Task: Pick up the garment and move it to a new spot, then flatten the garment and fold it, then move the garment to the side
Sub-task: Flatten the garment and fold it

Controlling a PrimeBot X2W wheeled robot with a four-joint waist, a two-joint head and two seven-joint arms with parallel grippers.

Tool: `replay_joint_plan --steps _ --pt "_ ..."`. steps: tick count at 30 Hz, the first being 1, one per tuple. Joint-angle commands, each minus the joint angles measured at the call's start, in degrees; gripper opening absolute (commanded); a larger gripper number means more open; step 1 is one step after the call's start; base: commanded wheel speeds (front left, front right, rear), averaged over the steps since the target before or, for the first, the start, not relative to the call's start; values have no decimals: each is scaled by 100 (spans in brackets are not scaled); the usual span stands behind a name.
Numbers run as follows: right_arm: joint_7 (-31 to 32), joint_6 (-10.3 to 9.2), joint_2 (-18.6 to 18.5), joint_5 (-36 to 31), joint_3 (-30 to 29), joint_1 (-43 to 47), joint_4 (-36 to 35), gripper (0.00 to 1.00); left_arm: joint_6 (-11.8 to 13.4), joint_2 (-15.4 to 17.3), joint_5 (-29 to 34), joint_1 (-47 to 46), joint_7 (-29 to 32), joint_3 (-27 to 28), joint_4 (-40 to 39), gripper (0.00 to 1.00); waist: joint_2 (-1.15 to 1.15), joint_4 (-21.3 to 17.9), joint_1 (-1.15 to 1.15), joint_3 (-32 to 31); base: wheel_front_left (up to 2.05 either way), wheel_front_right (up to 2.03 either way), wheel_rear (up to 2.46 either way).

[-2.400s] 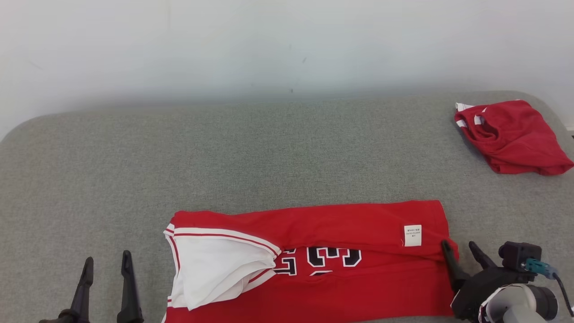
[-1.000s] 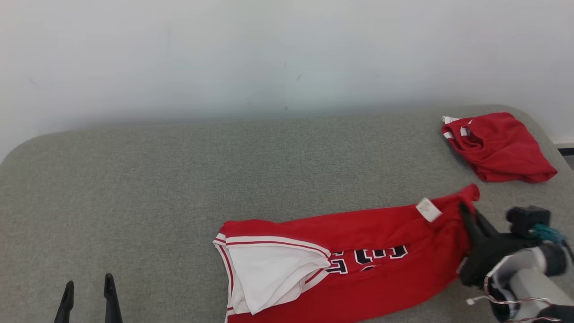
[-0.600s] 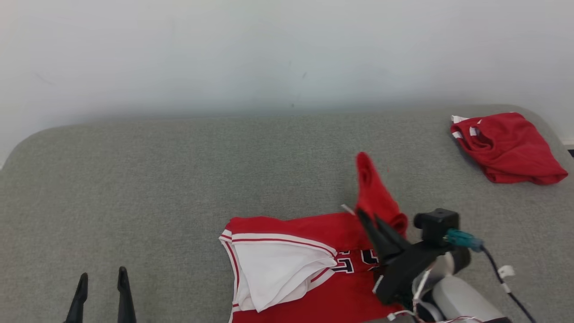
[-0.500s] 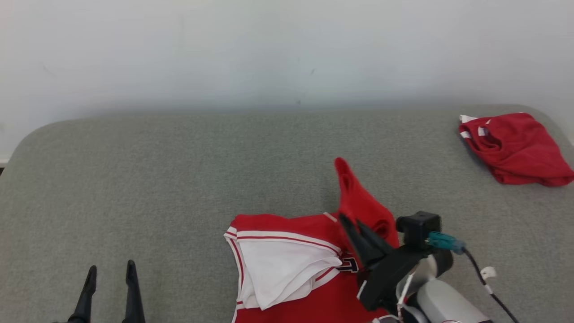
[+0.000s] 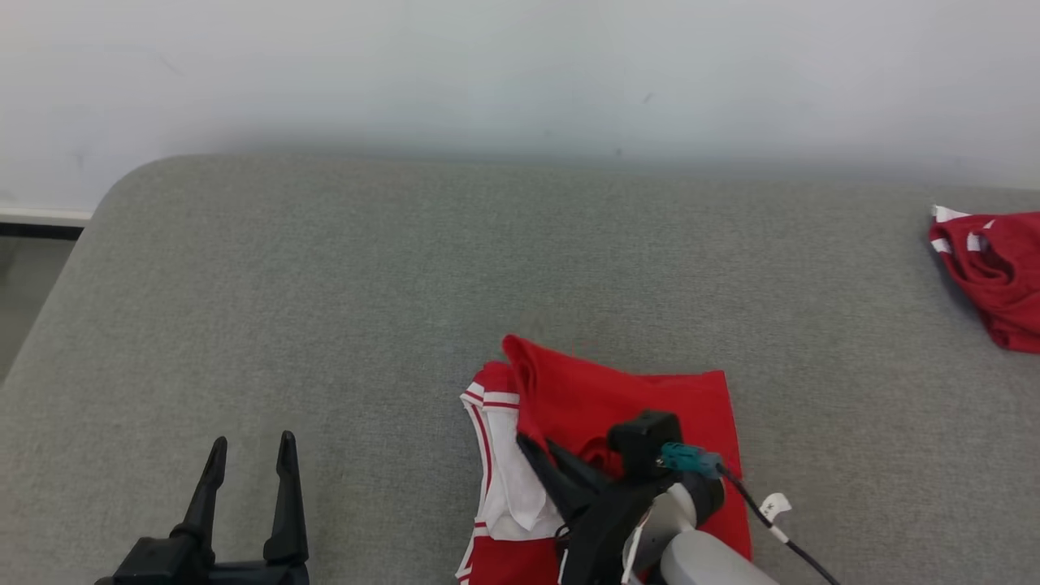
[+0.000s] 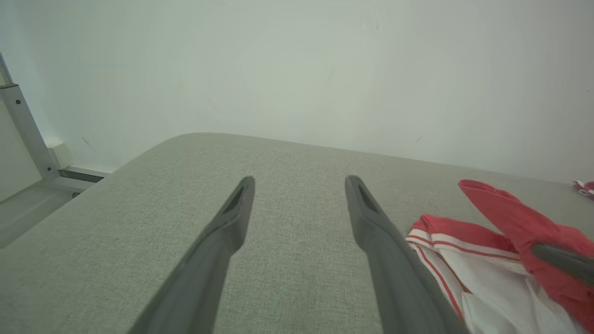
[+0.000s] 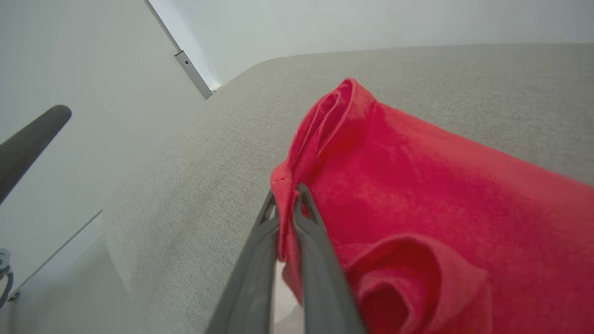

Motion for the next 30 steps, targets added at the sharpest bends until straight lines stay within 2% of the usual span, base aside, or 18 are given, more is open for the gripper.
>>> replay_joint_plan --steps 1,7,8,9,10,11,22,30 --pt "-9 -17 73 25 73 -20 46 0 17 -9 -87 -77 -18 -7 19 100 0 105 0 79 0 0 0" --pt "-44 -17 168 66 242 -94 500 0 40 -9 -105 -111 -18 -3 60 100 0 125 0 96 0 0 0" --pt "-63 -17 176 73 257 -122 600 6 42 -9 -110 -115 -18 -1 71 100 0 125 0 89 0 0 0" --pt "-113 -17 189 74 284 -153 681 36 43 -8 -114 -118 -18 4 84 100 0 122 0 80 0 0 0" --pt "-113 -17 189 74 284 -153 681 36 43 -8 -114 -118 -18 4 84 100 0 122 0 80 0 0 0" --pt "-141 -17 202 105 319 -163 744 100 45 -9 -119 -116 -18 10 95 100 0 115 0 64 0 0 0" --pt "-579 -17 222 876 735 -206 439 100 28 -10 -87 85 -18 162 176 100 0 -117 0 -225 0 0 0" --pt "-1035 -17 -150 1010 717 -121 -179 100 6 -9 -44 212 -18 246 151 100 0 -259 0 -374 0 0 0"
